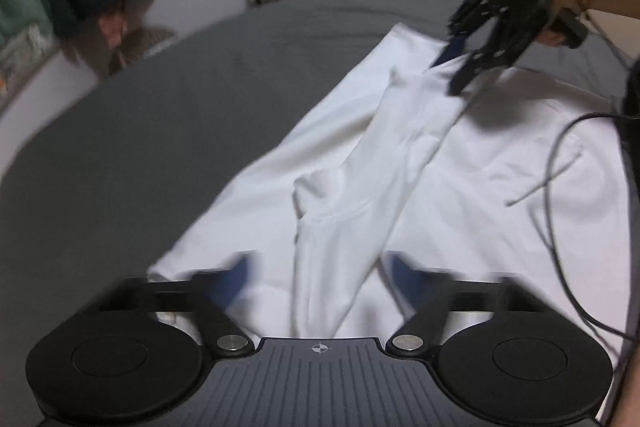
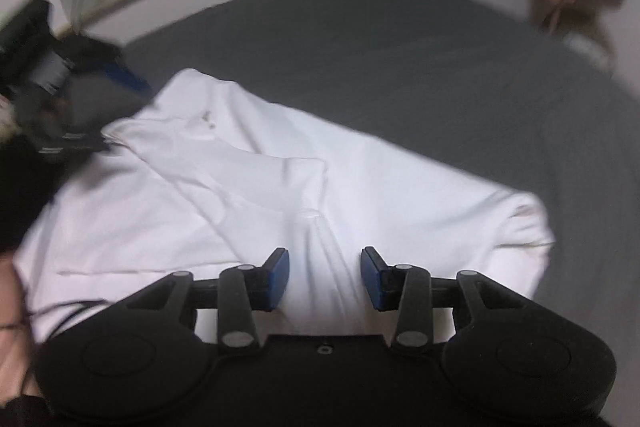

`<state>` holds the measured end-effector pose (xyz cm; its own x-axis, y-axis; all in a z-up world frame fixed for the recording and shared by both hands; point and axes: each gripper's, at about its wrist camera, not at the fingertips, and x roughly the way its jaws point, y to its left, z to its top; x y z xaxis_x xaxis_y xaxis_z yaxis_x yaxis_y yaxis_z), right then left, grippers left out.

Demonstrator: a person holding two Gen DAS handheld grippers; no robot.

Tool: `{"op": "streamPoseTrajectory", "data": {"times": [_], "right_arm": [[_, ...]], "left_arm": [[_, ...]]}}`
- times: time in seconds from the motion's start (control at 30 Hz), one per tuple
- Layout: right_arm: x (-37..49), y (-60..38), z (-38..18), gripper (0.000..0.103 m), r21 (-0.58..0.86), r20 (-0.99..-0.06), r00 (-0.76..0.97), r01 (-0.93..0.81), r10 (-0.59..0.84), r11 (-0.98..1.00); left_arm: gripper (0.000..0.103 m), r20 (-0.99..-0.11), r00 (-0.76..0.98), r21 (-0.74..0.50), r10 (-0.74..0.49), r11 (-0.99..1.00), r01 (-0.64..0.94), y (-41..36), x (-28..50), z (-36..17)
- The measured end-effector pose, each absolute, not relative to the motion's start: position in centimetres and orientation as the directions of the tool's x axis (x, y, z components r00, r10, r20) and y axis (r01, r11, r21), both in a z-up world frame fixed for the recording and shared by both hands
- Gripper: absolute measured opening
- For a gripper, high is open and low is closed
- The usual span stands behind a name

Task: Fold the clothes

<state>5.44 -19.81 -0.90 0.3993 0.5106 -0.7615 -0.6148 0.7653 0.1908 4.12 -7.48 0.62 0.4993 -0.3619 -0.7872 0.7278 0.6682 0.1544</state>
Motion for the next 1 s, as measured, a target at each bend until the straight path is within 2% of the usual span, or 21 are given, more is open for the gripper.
{"op": "streamPoseTrajectory", "data": {"times": [0.03, 0.07, 0.1, 0.13, 0.27, 0.37, 0.5, 0.6, 0.67, 0.73, 0.77, 0.8, 0.87, 0.9, 0.93, 1.0], "right_arm": [[5.6, -20.1, -0.9, 0.021, 0.204, -0.756, 0.393, -0.619, 0.523, 0.759], [5.6, -20.3, -0.8, 0.015, 0.216, -0.749, 0.389, -0.622, 0.536, 0.753], [5.5, -20.5, -0.6, 0.007, 0.227, -0.74, 0.388, -0.625, 0.55, 0.747], [5.1, -20.6, -0.4, 0.007, 0.227, -0.728, 0.395, -0.633, 0.561, 0.74], [2.1, -20.8, 1.5, 0.007, 0.165, -0.667, 0.452, -0.686, 0.592, 0.709], [-1.7, -20.7, 3.1, 0.007, 0.078, -0.631, 0.478, -0.744, 0.611, 0.663], [-5.2, -19.7, 1.7, 0.007, -0.021, -0.72, 0.45, -0.775, 0.529, 0.631], [-5.8, -19.8, 0.0, 0.012, -0.016, -0.772, 0.446, -0.727, 0.453, 0.687], [-6.0, -21.0, 0.5, 0.019, 0.05, -0.736, 0.477, -0.668, 0.479, 0.742], [-6.1, -22.5, 1.4, 0.042, 0.135, -0.675, 0.533, -0.591, 0.51, 0.795], [-6.1, -23.5, 1.8, 0.046, 0.181, -0.635, 0.578, -0.533, 0.513, 0.826], [-5.8, -24.5, 1.9, 0.047, 0.235, -0.619, 0.604, -0.468, 0.502, 0.852], [-4.6, -26.5, 1.8, 0.045, 0.346, -0.633, 0.618, -0.315, 0.467, 0.884], [-4.0, -27.2, 1.5, 0.044, 0.392, -0.647, 0.614, -0.242, 0.453, 0.888], [-3.6, -27.7, 1.1, 0.044, 0.425, -0.669, 0.599, -0.178, 0.441, 0.887], [-3.2, -28.1, 0.2, 0.044, 0.453, -0.692, 0.58, -0.114, 0.43, 0.884]], "left_arm": [[0.031, -0.801, 0.483, 0.139, -0.354, 0.675, 0.725, -7.5, 4.7, -0.1], [0.026, -0.811, 0.47, 0.128, -0.349, 0.678, 0.724, -7.4, 5.1, -0.7], [0.01, -0.813, 0.465, 0.126, -0.35, 0.674, 0.728, -7.3, 5.2, -0.9], [0.004, -0.811, 0.464, 0.124, -0.356, 0.67, 0.732, -7.1, 5.1, -1.1], [0.003, -0.739, 0.503, 0.138, -0.449, 0.629, 0.765, -6.1, 2.2, 0.7], [0.002, -0.71, 0.467, 0.124, -0.528, 0.558, 0.82, -5.2, -1.0, 2.3], [0.003, -0.763, 0.348, 0.067, -0.545, 0.468, 0.881, -5.3, -4.3, 2.3], [0.003, -0.81, 0.311, 0.083, -0.498, 0.427, 0.9, -6.4, -5.6, 1.6], [0.004, -0.831, 0.303, 0.094, -0.467, 0.419, 0.903, -6.8, -6.2, 1.4], [0.004, -0.823, 0.306, 0.086, -0.479, 0.427, 0.9, -6.4, -6.5, 1.6], [0.004, -0.815, 0.312, 0.078, -0.489, 0.44, 0.894, -6.1, -6.5, 1.7], [0.01, -0.803, 0.325, 0.063, -0.499, 0.471, 0.88, -5.6, -6.1, 2.0], [0.035, -0.78, 0.362, 0.019, -0.511, 0.558, 0.83, -4.3, -5.2, 2.5], [0.064, -0.771, 0.39, -0.003, -0.504, 0.615, 0.788, -3.5, -4.5, 2.6], [0.085, -0.762, 0.415, -0.03, -0.498, 0.667, 0.745, -2.6, -3.8, 2.8], [0.089, -0.753, 0.441, -0.102, -0.489, 0.748, 0.656, -0.8, -2.6, 2.9]]}}
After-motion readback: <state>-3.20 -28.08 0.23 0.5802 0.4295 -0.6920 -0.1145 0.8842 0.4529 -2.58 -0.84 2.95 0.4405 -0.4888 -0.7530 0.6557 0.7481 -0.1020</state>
